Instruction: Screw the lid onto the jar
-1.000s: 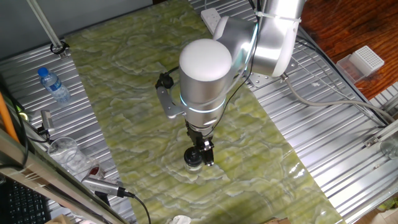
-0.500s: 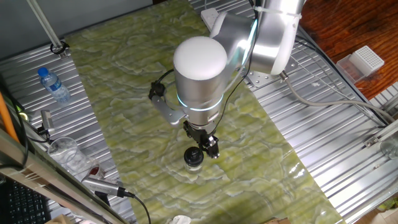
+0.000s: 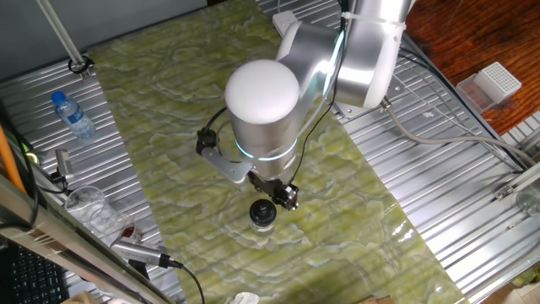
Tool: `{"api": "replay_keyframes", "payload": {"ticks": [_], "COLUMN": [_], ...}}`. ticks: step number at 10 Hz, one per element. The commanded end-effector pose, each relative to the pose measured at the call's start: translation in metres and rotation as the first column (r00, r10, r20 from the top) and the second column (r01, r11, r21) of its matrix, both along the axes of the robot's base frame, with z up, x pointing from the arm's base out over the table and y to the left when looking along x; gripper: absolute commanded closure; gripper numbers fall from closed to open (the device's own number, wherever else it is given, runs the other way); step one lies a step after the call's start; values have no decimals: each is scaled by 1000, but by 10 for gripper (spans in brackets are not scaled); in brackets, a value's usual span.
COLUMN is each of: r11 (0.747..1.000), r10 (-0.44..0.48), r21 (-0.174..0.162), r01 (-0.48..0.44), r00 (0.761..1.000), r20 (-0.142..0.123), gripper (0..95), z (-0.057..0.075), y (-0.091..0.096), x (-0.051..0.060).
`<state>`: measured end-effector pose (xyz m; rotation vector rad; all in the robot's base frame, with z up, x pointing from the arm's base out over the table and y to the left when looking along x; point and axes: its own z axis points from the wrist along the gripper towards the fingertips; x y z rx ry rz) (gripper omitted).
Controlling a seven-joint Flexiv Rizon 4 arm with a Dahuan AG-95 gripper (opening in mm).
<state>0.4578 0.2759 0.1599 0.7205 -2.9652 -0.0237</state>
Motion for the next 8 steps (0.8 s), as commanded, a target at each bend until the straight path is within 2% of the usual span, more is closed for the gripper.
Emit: {"api": "replay_keyframes", "payload": {"ticks": [1,3,8], "r11": [998,997,996], "r10": [60,79,92], "r21": [1,4,2], "r01": [-60,-79,-92], "r00": [998,997,995], "r20": [-11,-28,-42], "gripper": [950,950,950], "z": [-1,0,-3], "y": [-2,-4,-8], "x": [-4,-6,-13]}}
